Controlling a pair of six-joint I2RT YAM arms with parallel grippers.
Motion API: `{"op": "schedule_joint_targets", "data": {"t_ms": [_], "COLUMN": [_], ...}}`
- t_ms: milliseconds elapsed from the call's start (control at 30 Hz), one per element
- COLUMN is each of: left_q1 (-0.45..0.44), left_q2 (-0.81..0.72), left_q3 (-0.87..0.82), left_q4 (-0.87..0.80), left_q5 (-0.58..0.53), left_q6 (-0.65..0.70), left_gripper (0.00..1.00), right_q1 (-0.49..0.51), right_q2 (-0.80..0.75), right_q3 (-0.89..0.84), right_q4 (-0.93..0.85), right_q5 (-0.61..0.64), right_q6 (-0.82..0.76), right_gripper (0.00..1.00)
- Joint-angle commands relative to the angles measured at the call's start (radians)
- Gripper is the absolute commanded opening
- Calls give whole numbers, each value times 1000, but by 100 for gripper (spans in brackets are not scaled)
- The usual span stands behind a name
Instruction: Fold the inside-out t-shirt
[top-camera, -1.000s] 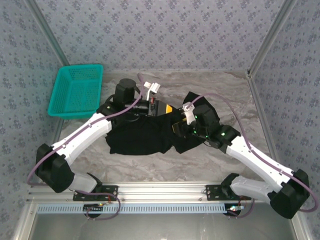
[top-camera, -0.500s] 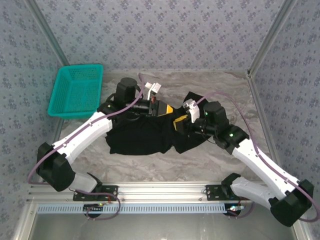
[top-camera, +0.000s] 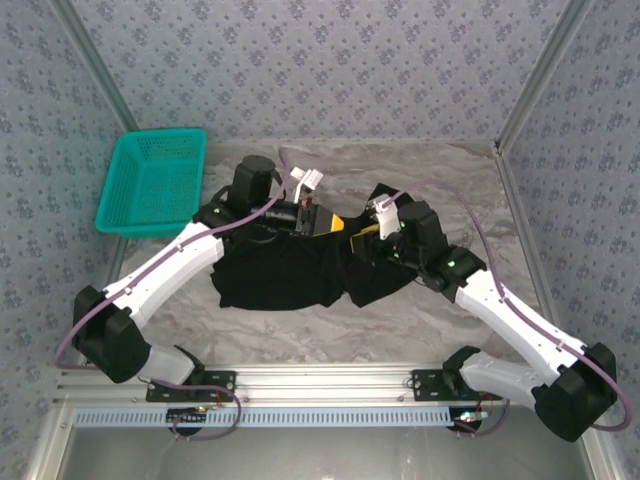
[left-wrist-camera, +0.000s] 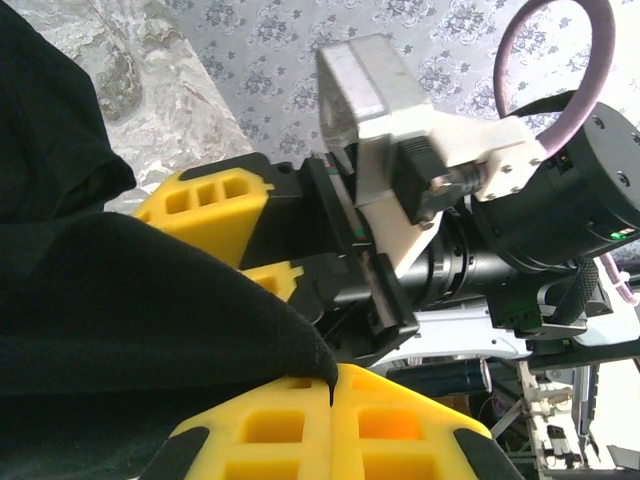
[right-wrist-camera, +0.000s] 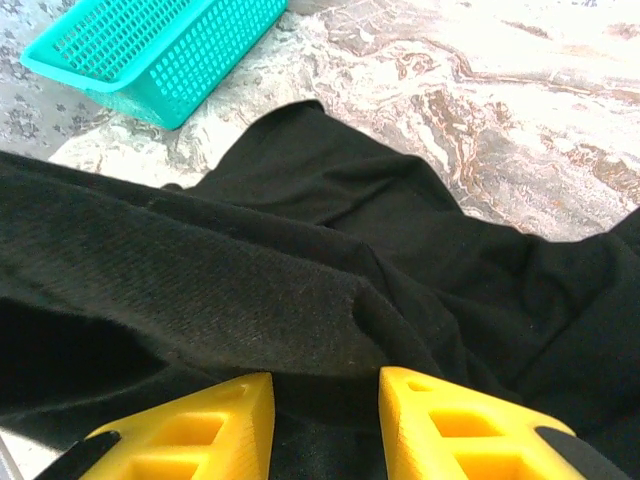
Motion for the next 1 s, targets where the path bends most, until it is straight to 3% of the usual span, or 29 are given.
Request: {"op": "schedule_joint_targets", "data": {"t_ms": [0, 133, 200, 333, 433, 567, 700, 867, 967], "left_q1": [3, 2, 3, 15, 38, 84, 97, 83, 58], "left_q2": [-21, -20, -20, -30, -34, -23, -6, -17, -21], "left_q3": [30, 31, 31, 43, 55, 35, 50, 13, -12], "left_q4": [-5, -13, -23, -126, -257, -298, -340, -286, -262], "left_q5": [36, 36, 34, -72, -238, -358, -485, -500, -490], "left_q6": [25, 34, 42, 114, 203, 257, 297, 296, 308], "left_gripper": [0, 0, 0, 0, 0, 0, 0, 0, 17], "right_q1": [13, 15, 12, -36, -120, -234, -288, -293, -294], "right_q2": [32, 66, 79, 52, -19, -77, -92, -84, -68], "right_q3": [-6, 9, 16, 11, -15, -53, -92, -111, -123], "right_q4": [30, 46, 47, 28, -9, -17, 50, 150, 227], "right_q5": [58, 73, 73, -82, -332, -631, -792, -814, -779], "right_q6": [-19, -25, -32, -38, -37, 19, 86, 156, 222], "right_gripper": [39, 48, 46, 9, 1, 0, 0, 0, 0]}}
